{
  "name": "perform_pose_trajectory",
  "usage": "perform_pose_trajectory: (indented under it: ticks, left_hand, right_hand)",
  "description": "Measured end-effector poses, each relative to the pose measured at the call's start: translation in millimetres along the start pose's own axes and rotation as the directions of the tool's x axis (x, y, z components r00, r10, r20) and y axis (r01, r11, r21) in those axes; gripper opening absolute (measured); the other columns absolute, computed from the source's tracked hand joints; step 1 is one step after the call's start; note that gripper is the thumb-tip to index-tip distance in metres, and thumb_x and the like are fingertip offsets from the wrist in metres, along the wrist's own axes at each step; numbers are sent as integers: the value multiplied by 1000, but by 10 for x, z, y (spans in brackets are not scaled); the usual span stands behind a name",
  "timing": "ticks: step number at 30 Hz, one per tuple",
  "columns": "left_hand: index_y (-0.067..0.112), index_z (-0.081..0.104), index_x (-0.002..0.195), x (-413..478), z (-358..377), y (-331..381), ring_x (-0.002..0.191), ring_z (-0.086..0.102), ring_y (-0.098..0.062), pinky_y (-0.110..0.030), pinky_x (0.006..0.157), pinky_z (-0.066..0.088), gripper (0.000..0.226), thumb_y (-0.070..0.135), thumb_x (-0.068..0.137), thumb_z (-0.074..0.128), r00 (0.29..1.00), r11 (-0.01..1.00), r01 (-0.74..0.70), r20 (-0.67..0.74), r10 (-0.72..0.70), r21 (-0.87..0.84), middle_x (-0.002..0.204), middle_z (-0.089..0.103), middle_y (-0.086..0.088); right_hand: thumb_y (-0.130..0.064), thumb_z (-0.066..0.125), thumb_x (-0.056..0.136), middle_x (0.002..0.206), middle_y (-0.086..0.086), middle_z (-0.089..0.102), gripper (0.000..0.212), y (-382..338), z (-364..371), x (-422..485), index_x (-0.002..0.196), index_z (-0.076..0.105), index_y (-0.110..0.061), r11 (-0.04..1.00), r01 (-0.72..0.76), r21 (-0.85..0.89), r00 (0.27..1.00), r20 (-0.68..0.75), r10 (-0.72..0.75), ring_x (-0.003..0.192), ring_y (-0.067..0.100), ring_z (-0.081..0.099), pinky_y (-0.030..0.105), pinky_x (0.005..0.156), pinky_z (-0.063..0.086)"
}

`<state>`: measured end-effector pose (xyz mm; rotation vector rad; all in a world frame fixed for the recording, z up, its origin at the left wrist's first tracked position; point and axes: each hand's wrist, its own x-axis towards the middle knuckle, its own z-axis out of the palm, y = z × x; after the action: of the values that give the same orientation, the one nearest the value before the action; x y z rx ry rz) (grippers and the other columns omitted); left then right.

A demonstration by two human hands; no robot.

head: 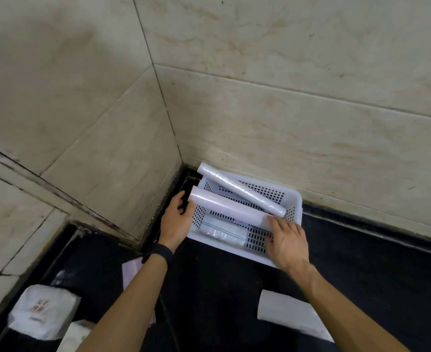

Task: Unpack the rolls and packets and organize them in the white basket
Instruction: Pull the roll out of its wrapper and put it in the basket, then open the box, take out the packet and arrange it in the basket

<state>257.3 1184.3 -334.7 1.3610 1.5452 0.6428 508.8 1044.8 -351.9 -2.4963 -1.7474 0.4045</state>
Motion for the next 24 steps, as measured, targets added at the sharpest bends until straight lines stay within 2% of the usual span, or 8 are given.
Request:
perform_pose_trajectory:
  ticks: [3, 7, 11, 17, 21, 24]
  left_hand:
    - [28, 42, 146, -343, -36, -120, 116, 51, -8, -24, 94, 38, 52, 35, 97, 58, 1000, 1000, 12, -21, -12, -4, 143, 52, -1]
    - [30, 50, 139, -944, -13, -361, 120, 51, -9, -26, 100, 39, 44, 35, 96, 58, 999, 988, -44, -14, 46, 147, 139, 54, 2]
    - [32, 51, 136, -1570, 2, -605, 122, 51, -11, -21, 100, 36, 42, 39, 95, 57, 997, 950, -74, -7, 80, 305, 135, 55, 4]
    - [28, 50, 139, -2411, -104, -966, 129, 48, -14, -21, 104, 37, 43, 36, 97, 56, 999, 940, -5, -33, 18, 340, 139, 52, 3]
    - [24, 51, 138, -2788, -279, -1192, 128, 48, -18, -31, 107, 39, 43, 33, 96, 56, 995, 921, 72, -93, -39, 383, 139, 54, 0]
    - [22, 53, 137, -2974, -441, -1352, 128, 49, -19, -32, 108, 38, 44, 32, 95, 57, 987, 898, 125, -145, -70, 422, 138, 56, -2]
  right_hand:
    - [-30, 67, 89, 136, 0, 64, 51, -37, -58, -322, 138, 56, -21, 990, 36, 135, 998, -51, -29, 127, 24, 56, 43, 112, 37]
    - [-28, 67, 93, 135, 0, 65, 39, -100, -108, -790, 131, 66, -18, 948, 125, 294, 990, -102, -99, 130, 24, 55, 47, 110, 42]
    - [-28, 69, 93, 131, -2, 68, 32, -205, -130, -1266, 124, 72, -20, 901, 212, 378, 975, -142, -170, 130, 22, 54, 46, 112, 41]
    - [-31, 68, 94, 135, -7, 64, 33, -382, -10, -1859, 127, 70, -26, 842, 319, 435, 945, -77, -319, 136, 16, 48, 39, 116, 36]
    - [-36, 63, 96, 139, -8, 62, 36, -496, 143, -2087, 131, 67, -28, 835, 400, 378, 902, -2, -432, 138, 14, 46, 31, 118, 30]
    - [-38, 60, 97, 140, -8, 61, 38, -602, 280, -2181, 133, 65, -28, 829, 450, 332, 869, 52, -492, 140, 14, 44, 31, 119, 30]
